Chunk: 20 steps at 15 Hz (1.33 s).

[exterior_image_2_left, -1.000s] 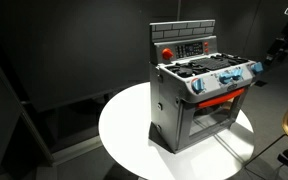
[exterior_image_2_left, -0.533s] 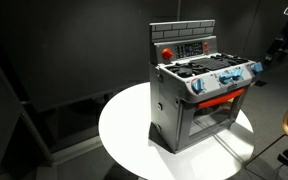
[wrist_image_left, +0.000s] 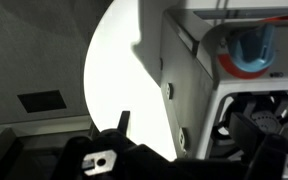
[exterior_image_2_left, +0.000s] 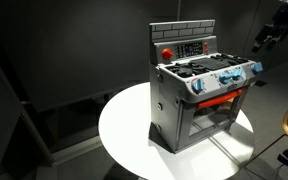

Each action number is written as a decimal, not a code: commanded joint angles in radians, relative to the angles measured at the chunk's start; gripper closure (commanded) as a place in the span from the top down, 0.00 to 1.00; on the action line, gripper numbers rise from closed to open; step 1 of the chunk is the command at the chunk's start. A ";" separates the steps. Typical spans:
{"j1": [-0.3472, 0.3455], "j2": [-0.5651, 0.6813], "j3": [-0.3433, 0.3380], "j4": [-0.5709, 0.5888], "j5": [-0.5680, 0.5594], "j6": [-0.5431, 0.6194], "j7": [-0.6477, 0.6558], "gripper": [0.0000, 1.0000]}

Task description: Push the top orange button on the right side of the button display

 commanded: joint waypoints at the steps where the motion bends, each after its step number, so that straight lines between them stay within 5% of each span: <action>1: 0.008 0.070 0.032 0.096 0.033 0.023 0.054 1.00; 20: 0.033 0.381 0.141 0.405 0.022 0.223 0.221 1.00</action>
